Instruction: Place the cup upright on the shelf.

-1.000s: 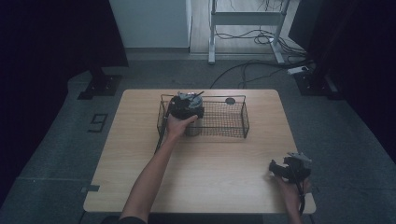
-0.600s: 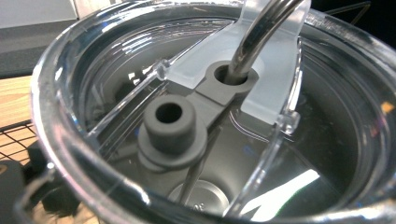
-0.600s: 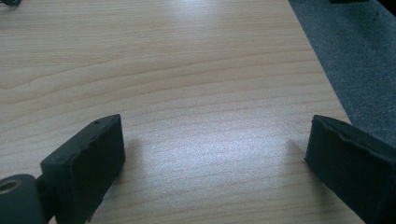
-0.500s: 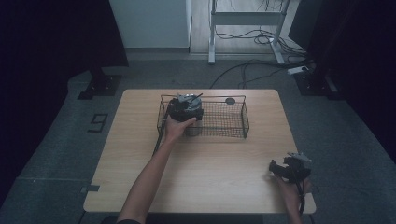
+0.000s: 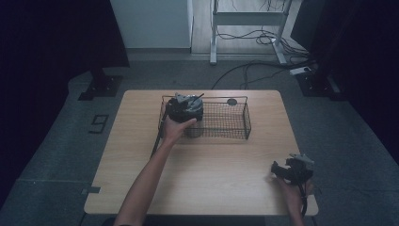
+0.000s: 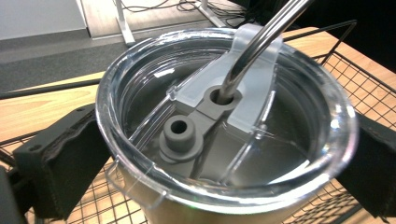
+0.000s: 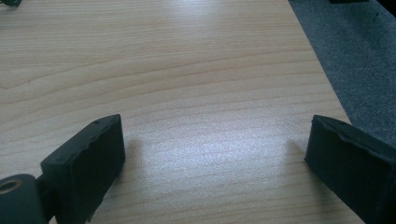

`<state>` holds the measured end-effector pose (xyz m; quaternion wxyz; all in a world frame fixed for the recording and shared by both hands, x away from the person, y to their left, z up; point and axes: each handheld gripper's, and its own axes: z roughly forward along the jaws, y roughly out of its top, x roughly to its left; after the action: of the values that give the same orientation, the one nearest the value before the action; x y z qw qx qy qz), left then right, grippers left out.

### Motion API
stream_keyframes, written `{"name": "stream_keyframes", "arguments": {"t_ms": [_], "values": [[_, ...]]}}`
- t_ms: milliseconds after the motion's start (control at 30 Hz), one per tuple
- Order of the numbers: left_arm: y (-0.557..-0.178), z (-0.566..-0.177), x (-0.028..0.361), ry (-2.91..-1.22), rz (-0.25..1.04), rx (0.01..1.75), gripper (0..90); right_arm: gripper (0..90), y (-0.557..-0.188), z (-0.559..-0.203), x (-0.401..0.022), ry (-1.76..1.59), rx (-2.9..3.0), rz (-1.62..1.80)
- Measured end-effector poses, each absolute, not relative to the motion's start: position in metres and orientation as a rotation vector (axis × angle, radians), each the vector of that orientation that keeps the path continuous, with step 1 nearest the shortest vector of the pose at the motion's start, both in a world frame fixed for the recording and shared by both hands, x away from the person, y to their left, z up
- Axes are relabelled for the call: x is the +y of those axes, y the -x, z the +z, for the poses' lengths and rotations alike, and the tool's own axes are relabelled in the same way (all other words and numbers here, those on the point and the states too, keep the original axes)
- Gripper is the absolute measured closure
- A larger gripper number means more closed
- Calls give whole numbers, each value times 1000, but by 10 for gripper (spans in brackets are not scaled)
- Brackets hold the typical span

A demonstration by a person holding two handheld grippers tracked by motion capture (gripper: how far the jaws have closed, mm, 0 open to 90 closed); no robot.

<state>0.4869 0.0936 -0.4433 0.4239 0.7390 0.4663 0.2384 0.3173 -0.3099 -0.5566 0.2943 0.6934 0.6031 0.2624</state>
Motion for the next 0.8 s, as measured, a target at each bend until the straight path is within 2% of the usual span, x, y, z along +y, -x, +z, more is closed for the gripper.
{"name": "stream_keyframes", "arguments": {"t_ms": [533, 800], "values": [[-464, -426, 111, -1810, 575, 1108, 0, 46, -317, -557, -310, -1846, 1605, 699], [-452, -425, 117, -1850, 573, 1089, 0, 46, -317, -557, -310, -1846, 1606, 699]]}}
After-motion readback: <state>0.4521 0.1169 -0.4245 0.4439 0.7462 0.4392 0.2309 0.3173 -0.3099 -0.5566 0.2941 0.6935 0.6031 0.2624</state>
